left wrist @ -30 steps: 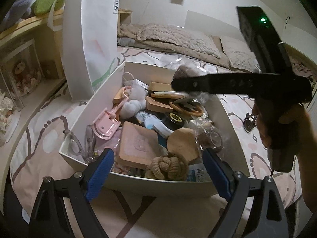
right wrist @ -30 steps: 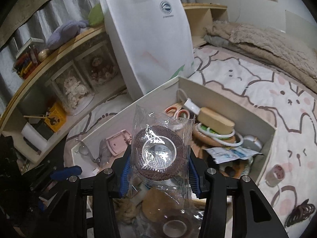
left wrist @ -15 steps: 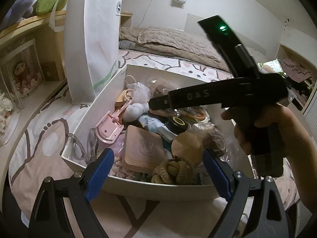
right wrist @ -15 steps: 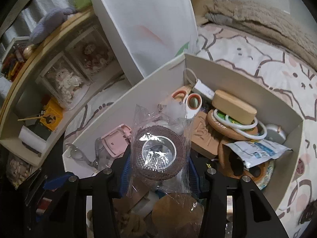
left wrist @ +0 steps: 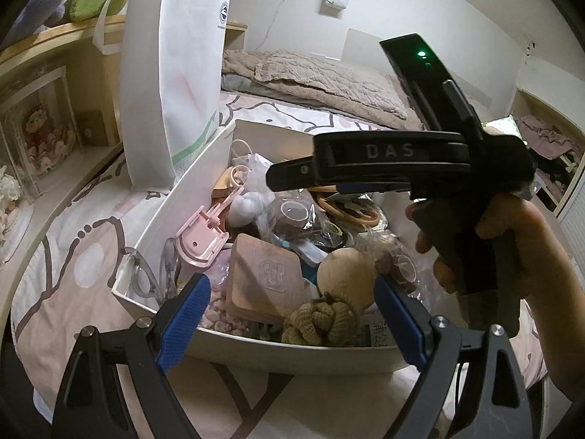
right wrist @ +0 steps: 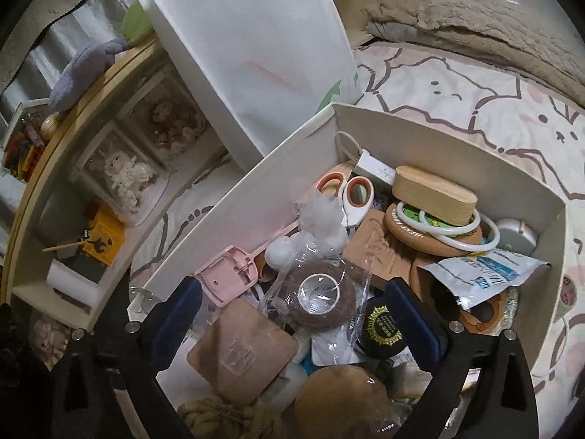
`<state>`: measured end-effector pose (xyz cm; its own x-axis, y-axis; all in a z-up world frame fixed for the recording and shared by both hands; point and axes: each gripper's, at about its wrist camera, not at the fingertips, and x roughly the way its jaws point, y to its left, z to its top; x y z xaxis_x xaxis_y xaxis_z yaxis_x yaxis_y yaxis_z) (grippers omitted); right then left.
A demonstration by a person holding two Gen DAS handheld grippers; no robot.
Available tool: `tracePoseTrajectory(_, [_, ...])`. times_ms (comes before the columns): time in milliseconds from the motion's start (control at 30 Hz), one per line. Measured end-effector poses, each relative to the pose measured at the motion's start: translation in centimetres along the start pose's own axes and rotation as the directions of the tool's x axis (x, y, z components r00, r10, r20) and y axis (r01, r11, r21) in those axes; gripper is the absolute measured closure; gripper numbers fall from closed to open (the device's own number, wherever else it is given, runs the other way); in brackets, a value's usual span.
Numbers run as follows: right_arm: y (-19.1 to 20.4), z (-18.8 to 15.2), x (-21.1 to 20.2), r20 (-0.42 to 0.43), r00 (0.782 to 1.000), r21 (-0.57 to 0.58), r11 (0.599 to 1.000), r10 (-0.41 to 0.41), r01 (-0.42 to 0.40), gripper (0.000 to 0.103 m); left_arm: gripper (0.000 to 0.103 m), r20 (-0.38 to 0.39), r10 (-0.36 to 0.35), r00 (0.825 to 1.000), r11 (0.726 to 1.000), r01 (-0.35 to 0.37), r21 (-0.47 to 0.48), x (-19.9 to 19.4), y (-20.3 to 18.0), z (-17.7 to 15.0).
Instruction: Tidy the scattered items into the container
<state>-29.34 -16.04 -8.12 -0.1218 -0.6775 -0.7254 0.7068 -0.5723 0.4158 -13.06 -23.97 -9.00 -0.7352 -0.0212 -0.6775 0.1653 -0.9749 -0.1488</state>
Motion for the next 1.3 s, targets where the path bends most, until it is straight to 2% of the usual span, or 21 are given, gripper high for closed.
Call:
tracePoseTrajectory(267, [0.2,-0.4,-2.5,0.046,0.999,-0.014,1.0,0.021,-0.021,0.003,0.008,0.009,-0.007,1.0,1.0,0.008,-0.015,-0.7,-0.3,0.1])
tracePoseTrajectory(467, [0.6,-1.4,-5.4,0.103,0.995,-0.067,0.998,-0.013,0.02,0.0,0.0,0.027,-0.007,1.0,1.0,0.008,-0.017,-1.5,-1.1,0.3])
tracePoseTrajectory(600, [0.2,-2.2,-7.5,0.142,0.989,-0.072,0.997,-0.028,0.039,0.0,0.0,0.038,0.003,0.999,1.0,-0.002,-0.018,-2.2,-1.8,0.4])
tracePoseTrajectory(800, [-0.2,-3.7,-11.2,0.208,0.974,-0.099,0.989,-0.085,0.107,0.0,0.0,0.052,0.017,0.999,1.0,-0.017,-0.011,-3.5,-3.0,0.6])
tracePoseTrajectory(1067, [-0.3,-6.1,-15.9,0.261,0.957,-0.118,0.979,-0.13,0.165,0.0,0.0,0.09,0.018,0.996,1.0,-0.018,-0.002,-5.5,-5.1,1.2])
tracePoseTrajectory(1167, [-0.2,-7.2,-17.8,0.278,0.947,-0.123,0.972,-0.16,0.2,0.0,0.0,0.115,0.037,0.993,0.999,-0.038,0.011,-6.6,-6.1,1.3])
tracePoseTrajectory(1300, [-0.1,-8.7,-20.2,0.304,0.936,-0.124,0.967,-0.178,0.224,0.0,0.0,0.139,0.024,0.99,1.0,-0.023,-0.012,-8.0,-6.7,1.3])
